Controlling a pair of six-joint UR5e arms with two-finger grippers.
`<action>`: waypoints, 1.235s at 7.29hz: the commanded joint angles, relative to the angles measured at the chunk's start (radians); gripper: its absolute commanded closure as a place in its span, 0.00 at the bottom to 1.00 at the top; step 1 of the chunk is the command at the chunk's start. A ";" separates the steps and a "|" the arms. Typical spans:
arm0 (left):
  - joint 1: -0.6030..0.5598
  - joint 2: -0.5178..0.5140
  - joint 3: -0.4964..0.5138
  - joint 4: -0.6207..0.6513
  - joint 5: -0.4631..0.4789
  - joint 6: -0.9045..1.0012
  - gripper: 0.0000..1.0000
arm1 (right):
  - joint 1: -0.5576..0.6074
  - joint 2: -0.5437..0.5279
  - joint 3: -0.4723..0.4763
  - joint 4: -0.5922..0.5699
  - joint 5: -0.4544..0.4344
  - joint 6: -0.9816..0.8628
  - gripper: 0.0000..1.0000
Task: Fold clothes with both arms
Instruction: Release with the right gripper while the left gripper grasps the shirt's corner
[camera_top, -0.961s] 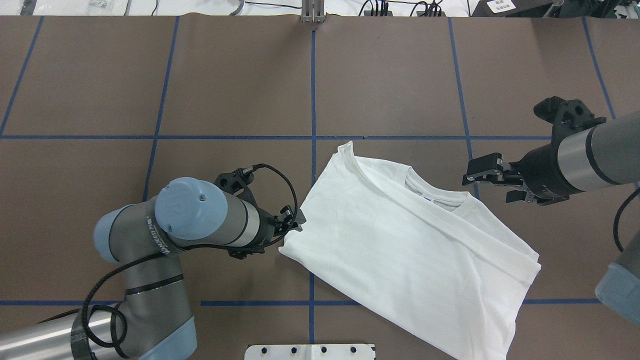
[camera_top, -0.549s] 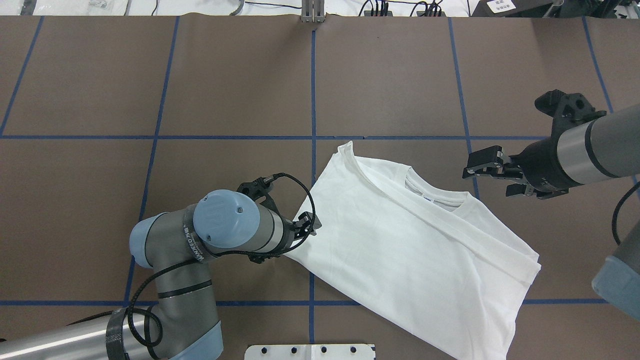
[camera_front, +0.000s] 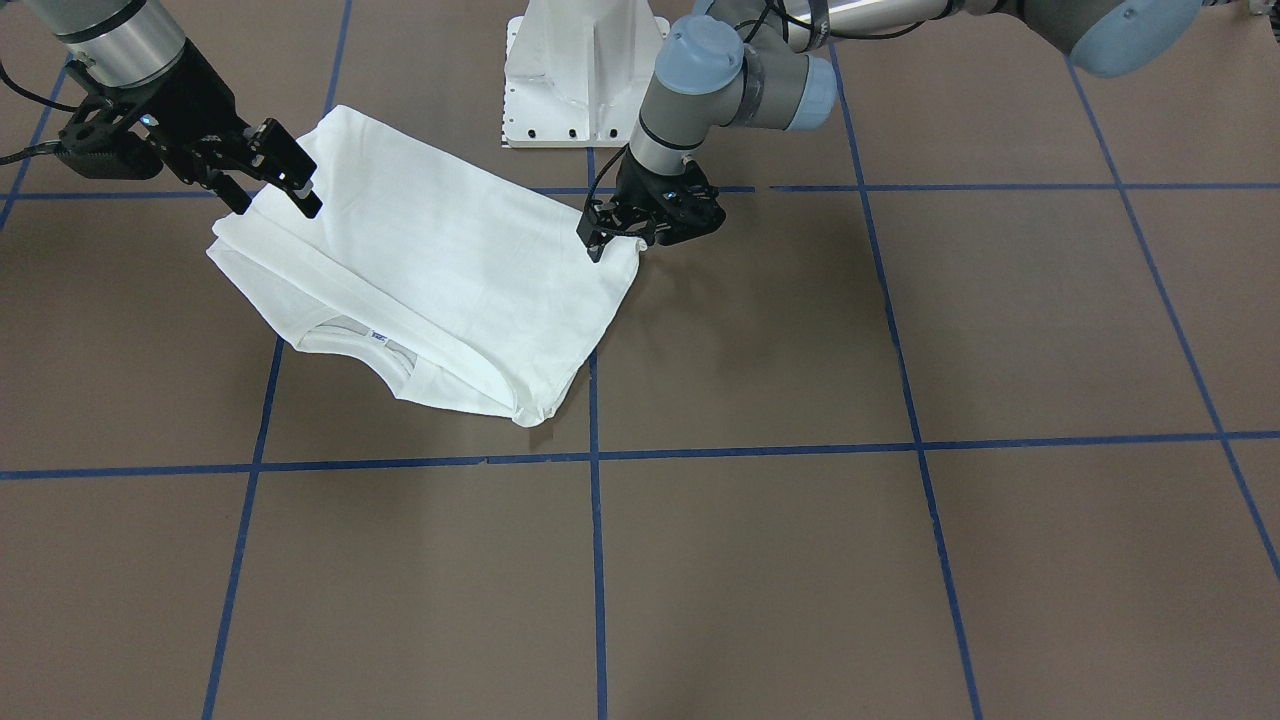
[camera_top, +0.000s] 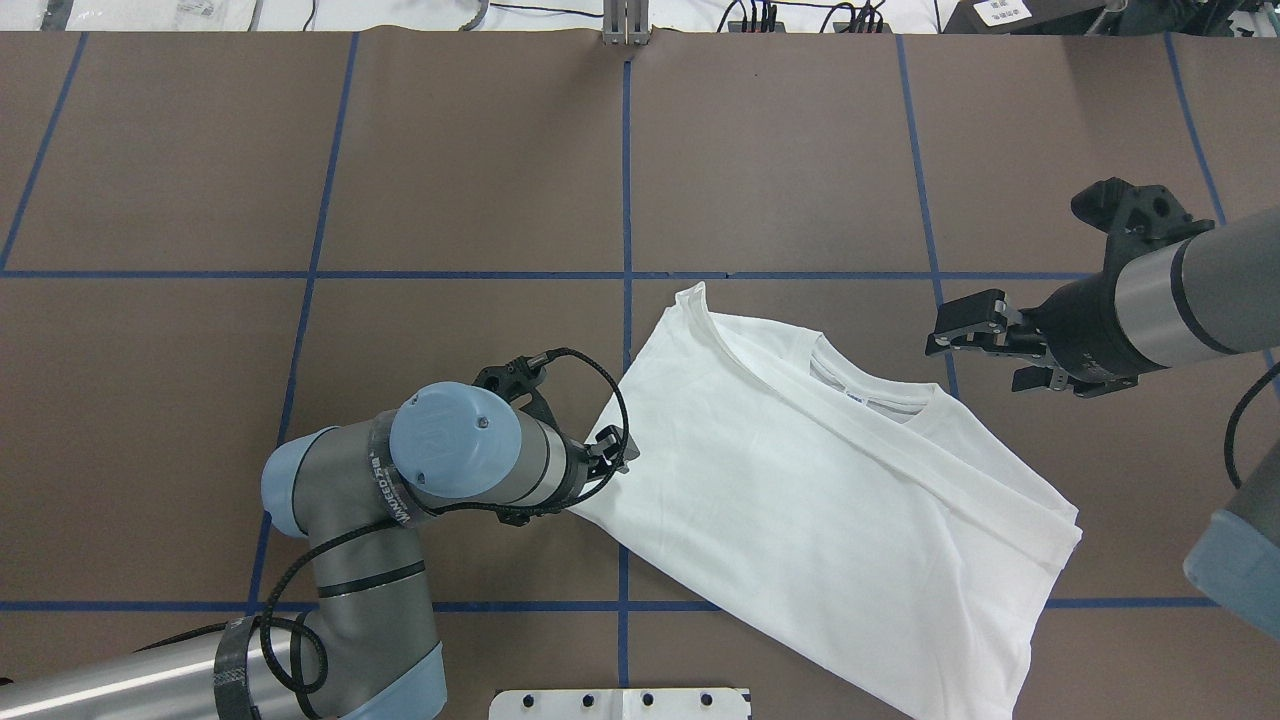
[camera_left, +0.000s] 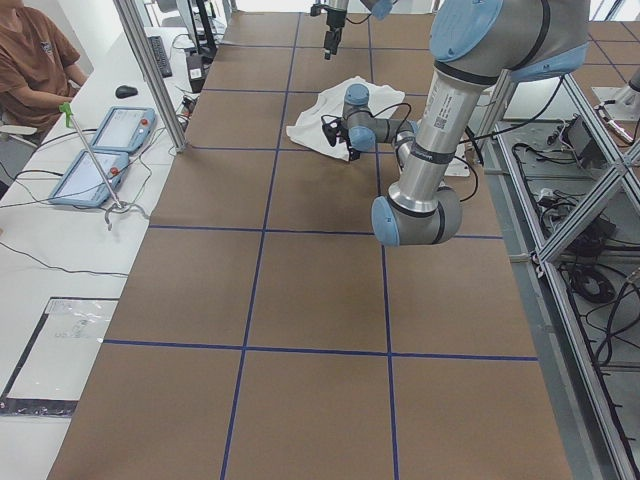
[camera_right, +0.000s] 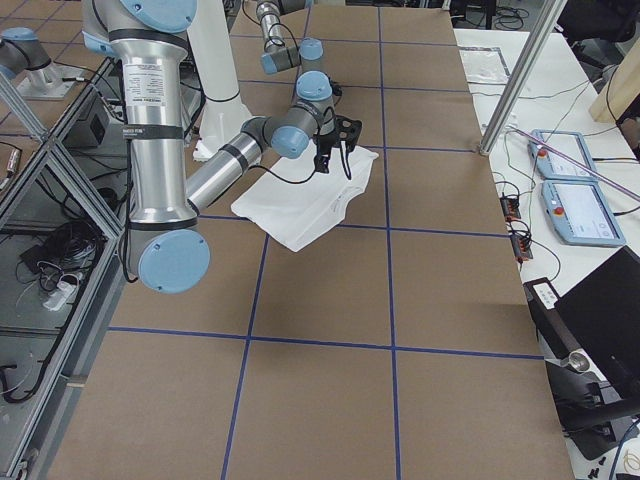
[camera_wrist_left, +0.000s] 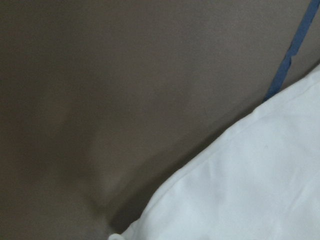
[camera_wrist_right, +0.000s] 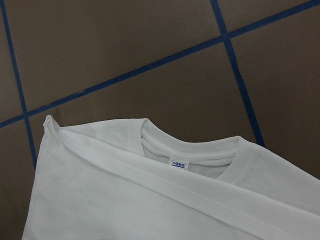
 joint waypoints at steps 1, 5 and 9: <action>0.000 0.003 -0.004 0.006 0.000 0.002 0.08 | 0.000 0.001 -0.002 0.000 0.000 0.000 0.00; 0.011 0.018 -0.007 0.001 0.003 0.002 0.37 | 0.001 0.001 -0.002 0.000 0.000 0.000 0.00; 0.023 0.020 -0.033 0.004 -0.008 0.006 1.00 | 0.006 0.000 -0.002 0.000 0.002 0.000 0.00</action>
